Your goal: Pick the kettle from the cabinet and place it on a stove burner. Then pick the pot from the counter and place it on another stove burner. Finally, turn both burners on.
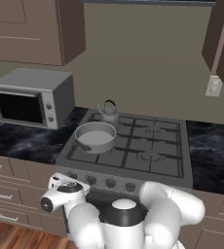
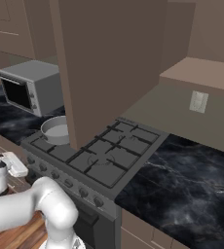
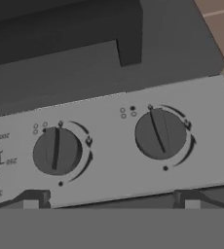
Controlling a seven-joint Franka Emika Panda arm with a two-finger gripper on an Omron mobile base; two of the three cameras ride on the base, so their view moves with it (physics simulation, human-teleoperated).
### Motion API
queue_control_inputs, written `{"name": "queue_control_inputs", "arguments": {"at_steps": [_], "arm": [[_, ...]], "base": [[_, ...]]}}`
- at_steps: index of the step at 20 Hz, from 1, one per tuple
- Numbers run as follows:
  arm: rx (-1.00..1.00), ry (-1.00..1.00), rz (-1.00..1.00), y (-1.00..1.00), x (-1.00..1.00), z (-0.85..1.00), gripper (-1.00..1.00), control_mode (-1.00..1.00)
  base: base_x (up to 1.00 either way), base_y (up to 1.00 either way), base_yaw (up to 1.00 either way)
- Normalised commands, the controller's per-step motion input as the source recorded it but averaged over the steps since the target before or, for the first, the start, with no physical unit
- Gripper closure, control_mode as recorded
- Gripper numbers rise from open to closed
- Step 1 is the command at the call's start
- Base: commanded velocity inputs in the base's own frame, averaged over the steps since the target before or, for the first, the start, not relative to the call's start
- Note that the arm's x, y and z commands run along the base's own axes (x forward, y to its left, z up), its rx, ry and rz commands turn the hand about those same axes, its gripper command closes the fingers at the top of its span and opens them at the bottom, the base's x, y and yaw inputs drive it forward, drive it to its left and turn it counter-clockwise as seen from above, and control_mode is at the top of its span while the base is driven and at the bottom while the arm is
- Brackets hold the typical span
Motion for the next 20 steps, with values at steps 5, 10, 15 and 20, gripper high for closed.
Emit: {"name": "queue_control_inputs", "arguments": {"at_steps": [5, 10, 15, 20], "arm": [[0.0, -0.01, 0.0, 0.01, 0.2, -0.25, -1.0, -1.0], [0.0, -0.01, 0.0, 0.19, 0.16, -0.21, -1.0, -1.0], [0.0, -0.01, 0.0, 0.24, 0.13, -0.13, -1.0, -1.0], [0.0, -0.01, 0.0, 0.08, 0.16, -0.06, -1.0, -1.0]], "base": [[0.0, 0.0, 0.0], [0.0, 0.0, 0.0], [0.0, 0.0, 0.0], [0.0, 0.0, 0.0]]}}
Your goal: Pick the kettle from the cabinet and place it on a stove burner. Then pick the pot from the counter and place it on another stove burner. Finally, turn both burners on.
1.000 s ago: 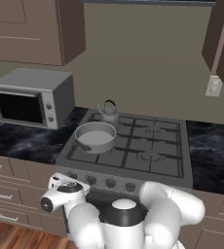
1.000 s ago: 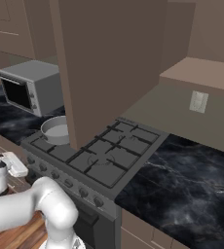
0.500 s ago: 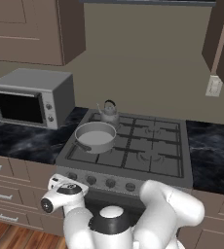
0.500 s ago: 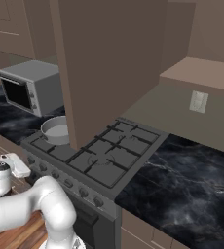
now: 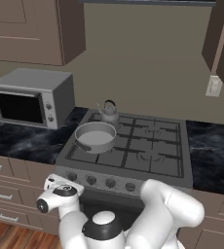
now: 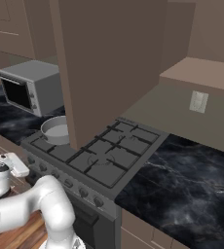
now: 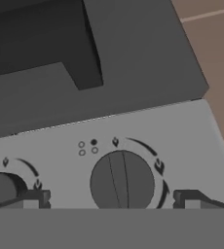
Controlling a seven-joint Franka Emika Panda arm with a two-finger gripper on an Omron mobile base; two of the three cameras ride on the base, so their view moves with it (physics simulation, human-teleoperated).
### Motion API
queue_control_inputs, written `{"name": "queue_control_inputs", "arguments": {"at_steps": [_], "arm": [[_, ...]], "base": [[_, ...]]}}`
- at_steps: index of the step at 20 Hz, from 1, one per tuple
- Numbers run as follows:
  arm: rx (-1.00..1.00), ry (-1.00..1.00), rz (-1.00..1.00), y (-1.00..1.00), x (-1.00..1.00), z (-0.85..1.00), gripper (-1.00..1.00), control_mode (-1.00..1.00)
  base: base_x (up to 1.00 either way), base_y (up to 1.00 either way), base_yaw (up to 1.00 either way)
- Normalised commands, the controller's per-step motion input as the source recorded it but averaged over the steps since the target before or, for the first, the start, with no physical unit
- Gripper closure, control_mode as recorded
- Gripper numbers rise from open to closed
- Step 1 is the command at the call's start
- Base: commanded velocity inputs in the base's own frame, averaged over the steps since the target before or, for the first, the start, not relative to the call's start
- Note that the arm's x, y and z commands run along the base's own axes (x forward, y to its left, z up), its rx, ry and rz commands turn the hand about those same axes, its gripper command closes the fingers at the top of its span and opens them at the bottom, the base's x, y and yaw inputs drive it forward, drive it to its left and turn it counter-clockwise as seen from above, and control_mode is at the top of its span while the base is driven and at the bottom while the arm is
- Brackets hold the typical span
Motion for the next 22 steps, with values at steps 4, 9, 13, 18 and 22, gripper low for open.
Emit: {"name": "queue_control_inputs", "arguments": {"at_steps": [4, 9, 13, 18, 22], "arm": [[0.0, 0.0, 0.0, 0.0, 0.19, -0.01, -1.0, -1.0], [0.0, 0.0, 0.0, 0.0, 0.16, -0.01, -1.0, -1.0], [0.0, 0.0, 0.0, 0.0, 0.13, -0.02, -1.0, -1.0], [0.0, 0.0, 0.0, 0.0, 0.1, -0.06, -1.0, -1.0], [0.0, 0.0, 0.0, 0.0, 0.04, -0.11, -1.0, -1.0]], "base": [[0.0, 0.0, 0.0], [0.0, 0.0, 0.0], [0.0, 0.0, 0.0], [0.0, 0.0, 0.0], [0.0, 0.0, 0.0]]}}
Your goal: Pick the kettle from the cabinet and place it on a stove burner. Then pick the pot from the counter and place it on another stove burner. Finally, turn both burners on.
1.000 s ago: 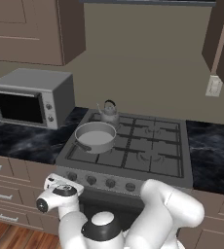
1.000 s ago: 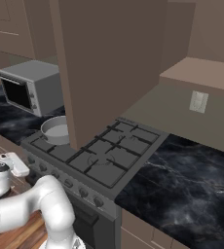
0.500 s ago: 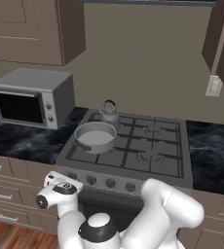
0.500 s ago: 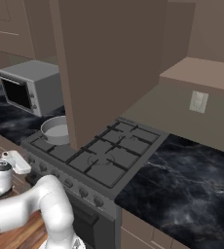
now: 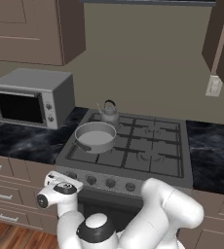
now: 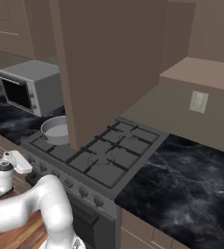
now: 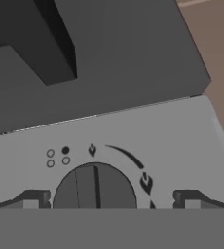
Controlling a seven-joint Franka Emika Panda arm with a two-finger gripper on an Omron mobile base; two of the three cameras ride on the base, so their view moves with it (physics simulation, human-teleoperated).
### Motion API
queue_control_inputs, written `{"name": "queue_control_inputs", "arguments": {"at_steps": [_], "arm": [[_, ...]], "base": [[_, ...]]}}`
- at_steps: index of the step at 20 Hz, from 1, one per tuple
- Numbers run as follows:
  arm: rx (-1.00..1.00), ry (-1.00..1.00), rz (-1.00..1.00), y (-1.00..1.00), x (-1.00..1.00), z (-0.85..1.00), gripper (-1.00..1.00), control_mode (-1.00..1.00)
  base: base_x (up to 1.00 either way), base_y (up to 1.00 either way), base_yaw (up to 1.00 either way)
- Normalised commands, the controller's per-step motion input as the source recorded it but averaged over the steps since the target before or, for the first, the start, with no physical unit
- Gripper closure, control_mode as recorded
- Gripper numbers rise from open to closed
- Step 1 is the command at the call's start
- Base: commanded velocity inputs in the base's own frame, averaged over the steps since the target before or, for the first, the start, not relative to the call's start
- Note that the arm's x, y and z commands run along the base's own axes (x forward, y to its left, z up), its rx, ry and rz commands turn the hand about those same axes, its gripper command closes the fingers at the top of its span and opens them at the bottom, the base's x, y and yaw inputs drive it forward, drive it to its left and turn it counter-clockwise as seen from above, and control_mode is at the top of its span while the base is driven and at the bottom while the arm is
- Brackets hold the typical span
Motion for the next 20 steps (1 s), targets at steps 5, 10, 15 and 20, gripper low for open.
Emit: {"name": "queue_control_inputs", "arguments": {"at_steps": [5, 10, 15, 20], "arm": [[0.0, 0.0, 0.0, 0.01, 0.15, -0.12, 1.0, -1.0], [0.0, 0.0, 0.0, 0.0, 0.17, -0.05, 1.0, -1.0], [0.0, 0.0, 0.0, 0.0, 0.09, 0.0, 1.0, -1.0], [-0.08, 0.0, 0.0, 0.0, 0.0, 0.0, 1.0, -1.0]], "base": [[0.0, 0.0, 0.0], [0.0, 0.0, 0.0], [0.0, 0.0, 0.0], [0.0, 0.0, 0.0]]}}
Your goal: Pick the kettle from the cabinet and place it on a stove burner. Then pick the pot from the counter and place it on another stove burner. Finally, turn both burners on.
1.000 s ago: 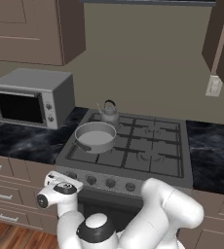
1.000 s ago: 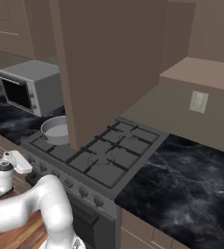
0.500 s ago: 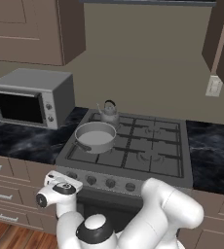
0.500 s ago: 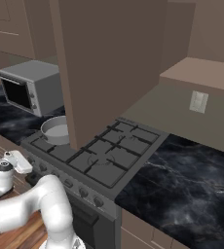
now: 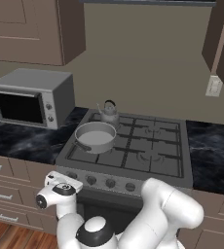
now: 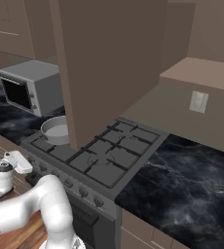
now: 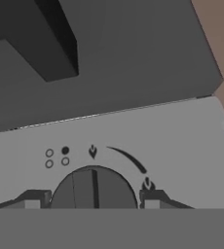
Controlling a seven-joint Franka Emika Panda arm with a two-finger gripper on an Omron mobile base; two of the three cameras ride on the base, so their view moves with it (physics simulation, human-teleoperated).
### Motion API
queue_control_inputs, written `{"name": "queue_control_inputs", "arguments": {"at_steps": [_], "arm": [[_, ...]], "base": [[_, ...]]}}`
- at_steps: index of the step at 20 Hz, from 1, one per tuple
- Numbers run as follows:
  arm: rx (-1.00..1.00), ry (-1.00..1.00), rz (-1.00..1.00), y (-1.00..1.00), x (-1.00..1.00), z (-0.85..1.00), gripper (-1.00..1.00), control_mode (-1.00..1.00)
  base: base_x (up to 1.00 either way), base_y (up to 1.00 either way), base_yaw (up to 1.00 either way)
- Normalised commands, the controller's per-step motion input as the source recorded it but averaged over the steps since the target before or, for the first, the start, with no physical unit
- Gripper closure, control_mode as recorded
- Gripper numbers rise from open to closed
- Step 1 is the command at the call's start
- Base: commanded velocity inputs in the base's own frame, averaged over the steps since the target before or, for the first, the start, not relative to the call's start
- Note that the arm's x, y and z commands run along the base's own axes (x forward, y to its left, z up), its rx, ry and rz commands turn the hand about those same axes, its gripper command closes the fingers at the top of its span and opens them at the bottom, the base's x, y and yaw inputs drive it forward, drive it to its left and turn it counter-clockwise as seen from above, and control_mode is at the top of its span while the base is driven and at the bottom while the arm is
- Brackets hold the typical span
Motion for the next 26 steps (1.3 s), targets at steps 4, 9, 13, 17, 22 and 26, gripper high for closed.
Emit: {"name": "queue_control_inputs", "arguments": {"at_steps": [4, 9, 13, 17, 22, 26], "arm": [[-0.11, 0.0, 0.0, 0.0, 0.0, 0.0, 1.0, -1.0], [-0.14, 0.0, 0.0, 0.0, 0.0, 0.0, 1.0, -1.0], [-0.13, 0.0, 0.0, 0.0, 0.0, 0.03, 1.0, -1.0], [-0.13, 0.0, -0.01, 0.0, 0.0, 0.08, 1.0, -1.0], [-0.08, 0.03, 0.0, 0.0, 0.0, 0.2, 1.0, -1.0], [-0.02, 0.04, 0.0, 0.0, 0.0, 0.12, 1.0, -1.0]], "base": [[0.0, 0.0, 0.0], [0.0, 0.0, 0.0], [0.0, 0.0, 0.0], [0.0, 0.0, 0.0], [0.0, 0.0, 0.0], [0.0, 0.0, 0.0]]}}
